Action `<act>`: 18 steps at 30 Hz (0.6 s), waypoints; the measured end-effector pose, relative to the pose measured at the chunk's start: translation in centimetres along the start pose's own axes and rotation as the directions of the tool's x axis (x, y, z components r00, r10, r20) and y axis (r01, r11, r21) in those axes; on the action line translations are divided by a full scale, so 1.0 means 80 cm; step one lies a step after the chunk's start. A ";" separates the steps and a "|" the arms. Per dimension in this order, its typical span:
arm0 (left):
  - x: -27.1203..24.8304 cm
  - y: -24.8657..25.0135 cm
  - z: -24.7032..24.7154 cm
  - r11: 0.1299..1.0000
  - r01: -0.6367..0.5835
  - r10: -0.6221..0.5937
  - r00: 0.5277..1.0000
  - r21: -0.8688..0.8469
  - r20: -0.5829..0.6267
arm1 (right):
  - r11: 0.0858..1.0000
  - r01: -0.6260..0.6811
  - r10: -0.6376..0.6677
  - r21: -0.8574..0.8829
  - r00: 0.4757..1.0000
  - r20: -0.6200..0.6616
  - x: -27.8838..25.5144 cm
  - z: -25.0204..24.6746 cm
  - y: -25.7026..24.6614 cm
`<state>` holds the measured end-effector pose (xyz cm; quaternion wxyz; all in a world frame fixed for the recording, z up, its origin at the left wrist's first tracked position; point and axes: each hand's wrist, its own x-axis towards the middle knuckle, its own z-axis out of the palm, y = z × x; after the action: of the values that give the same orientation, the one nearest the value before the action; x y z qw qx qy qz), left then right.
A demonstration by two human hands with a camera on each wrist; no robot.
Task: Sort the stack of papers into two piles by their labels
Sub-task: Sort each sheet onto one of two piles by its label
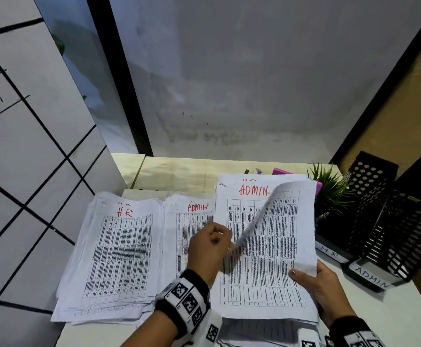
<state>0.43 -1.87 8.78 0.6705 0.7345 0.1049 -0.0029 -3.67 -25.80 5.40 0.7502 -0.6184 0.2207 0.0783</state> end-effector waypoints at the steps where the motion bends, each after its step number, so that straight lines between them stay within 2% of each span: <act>1: 0.005 -0.004 0.001 0.989 -0.028 0.036 0.998 0.145 -0.051 | 1.000 -0.003 0.003 0.002 1.000 -0.002 0.000 0.000 -0.001; 3: 0.014 -0.012 0.002 0.962 -0.031 0.065 0.991 0.270 -0.117 | 1.000 -0.008 0.008 0.005 1.000 -0.007 0.000 -0.001 -0.002; 7: 0.021 -0.017 0.006 0.983 0.055 -0.017 0.977 0.177 -0.212 | 1.000 -0.021 0.021 0.002 1.000 -0.019 -0.004 -0.001 -0.006; 11: 0.019 -0.015 0.008 0.988 0.030 0.009 0.969 0.153 -0.248 | 1.000 -0.016 0.015 -0.018 0.999 -0.039 -0.006 -0.002 -0.006; 14: 0.015 -0.016 0.005 0.991 -0.033 0.063 0.972 0.133 -0.226 | 1.000 -0.016 0.015 -0.017 0.999 -0.030 -0.006 -0.001 -0.006; 18: 0.006 -0.028 0.001 0.949 -0.235 0.266 0.954 0.210 -0.136 | 1.000 -0.011 0.010 -0.013 0.999 -0.035 -0.003 0.000 -0.003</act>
<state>0.56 -1.71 6.51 0.5807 0.8007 0.0639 0.1322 -3.78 -25.81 5.68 0.7417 -0.6234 0.2367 0.0728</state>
